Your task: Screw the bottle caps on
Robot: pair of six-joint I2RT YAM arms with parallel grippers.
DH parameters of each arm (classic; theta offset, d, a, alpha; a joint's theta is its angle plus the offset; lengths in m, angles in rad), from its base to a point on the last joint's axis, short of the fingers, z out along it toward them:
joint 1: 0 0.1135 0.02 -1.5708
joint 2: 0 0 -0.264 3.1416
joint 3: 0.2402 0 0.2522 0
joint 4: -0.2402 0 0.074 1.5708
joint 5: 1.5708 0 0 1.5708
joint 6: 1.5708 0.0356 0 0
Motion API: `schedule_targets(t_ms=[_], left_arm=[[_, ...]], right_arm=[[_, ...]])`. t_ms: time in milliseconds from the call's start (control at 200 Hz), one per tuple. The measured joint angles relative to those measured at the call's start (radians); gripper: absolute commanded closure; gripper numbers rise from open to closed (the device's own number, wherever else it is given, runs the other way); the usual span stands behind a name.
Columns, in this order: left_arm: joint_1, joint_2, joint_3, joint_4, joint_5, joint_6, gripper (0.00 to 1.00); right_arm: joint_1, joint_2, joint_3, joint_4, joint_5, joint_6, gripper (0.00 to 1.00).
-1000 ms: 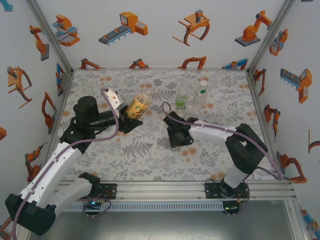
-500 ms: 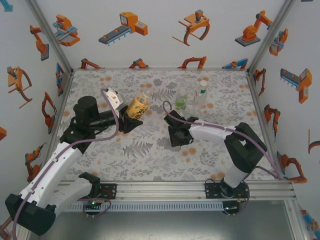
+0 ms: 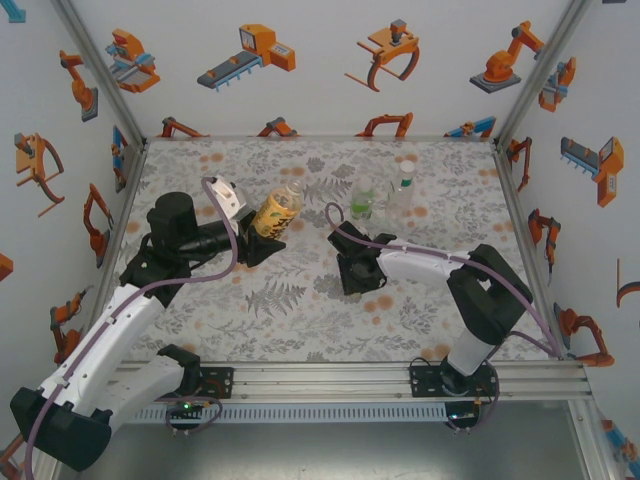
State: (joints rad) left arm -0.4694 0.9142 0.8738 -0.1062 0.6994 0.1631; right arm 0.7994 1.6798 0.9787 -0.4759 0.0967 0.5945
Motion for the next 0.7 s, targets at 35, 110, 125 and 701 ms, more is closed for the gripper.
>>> schedule_targets(t_ms=[35, 110, 125, 701], left_arm=[[0.0, 0.0, 0.0, 0.0, 0.0, 0.0, 1.0], [0.0, 0.0, 0.0, 0.0, 0.0, 0.0, 1.0], [0.0, 0.0, 0.0, 0.0, 0.0, 0.0, 1.0], [0.0, 0.0, 0.0, 0.0, 0.0, 0.0, 1.0]], right_arm=[[0.0, 0.0, 0.0, -0.002, 0.0, 0.0, 0.6], [0.0, 0.002, 0.002, -0.005, 0.0, 0.0, 0.6], [0.0, 0.002, 0.002, -0.006, 0.0, 0.0, 0.61], [-0.001, 0.011, 0.012, -0.01, 0.0, -0.004, 0.71]])
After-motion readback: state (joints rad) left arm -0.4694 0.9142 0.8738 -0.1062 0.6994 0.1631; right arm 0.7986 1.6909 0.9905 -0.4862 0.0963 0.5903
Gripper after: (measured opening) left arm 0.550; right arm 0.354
